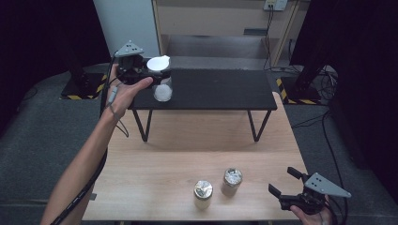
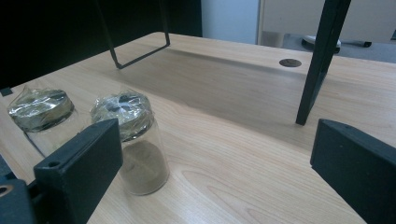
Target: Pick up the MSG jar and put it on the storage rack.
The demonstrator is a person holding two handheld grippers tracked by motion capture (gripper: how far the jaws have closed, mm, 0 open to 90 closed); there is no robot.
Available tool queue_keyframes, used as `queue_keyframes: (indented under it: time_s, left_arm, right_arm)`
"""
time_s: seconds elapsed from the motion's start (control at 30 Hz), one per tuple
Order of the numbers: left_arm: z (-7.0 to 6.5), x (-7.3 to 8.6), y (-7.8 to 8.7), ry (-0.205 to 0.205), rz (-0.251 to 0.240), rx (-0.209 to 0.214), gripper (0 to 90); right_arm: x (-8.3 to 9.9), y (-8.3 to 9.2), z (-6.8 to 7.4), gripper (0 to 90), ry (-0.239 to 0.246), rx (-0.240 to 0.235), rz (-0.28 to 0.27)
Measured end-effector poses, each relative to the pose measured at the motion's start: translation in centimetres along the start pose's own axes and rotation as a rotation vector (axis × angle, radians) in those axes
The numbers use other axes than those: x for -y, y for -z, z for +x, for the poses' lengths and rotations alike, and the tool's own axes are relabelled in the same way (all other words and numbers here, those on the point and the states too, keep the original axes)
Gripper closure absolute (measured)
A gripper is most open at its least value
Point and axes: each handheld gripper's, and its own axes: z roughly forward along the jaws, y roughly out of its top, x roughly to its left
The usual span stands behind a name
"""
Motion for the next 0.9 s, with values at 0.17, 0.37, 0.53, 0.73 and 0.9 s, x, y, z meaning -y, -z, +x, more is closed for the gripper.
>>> queue_keyframes:
  time_s: [0.17,0.37,0.53,0.73,0.9]
  left_arm:
    - [0.4,0.2,-1.1,0.016,0.004,-0.029,29.7]
    - [0.7,0.2,-2.2,0.021,0.015,-0.05,29.7]
    - [1.0,0.2,-3.0,0.033,0.021,-0.064,29.7]
    - [1.1,0.3,-3.8,0.031,0.03,-0.071,29.7]
    - [1.1,0.4,-4.1,0.032,0.032,-0.071,29.7]
  right_arm:
    - [0.0,0.0,-0.1,3.2,-0.003,-0.001,0.001]
    - [0.1,0.0,-0.1,3.5,-0.001,-0.003,-0.003]
    - [0.1,0.0,-0.1,3.6,-0.004,-0.005,-0.002]
    - [0.1,0.0,-0.2,3.9,-0.006,-0.009,-0.002]
    - [0.1,0.0,-0.3,3.9,-0.008,-0.01,-0.002]
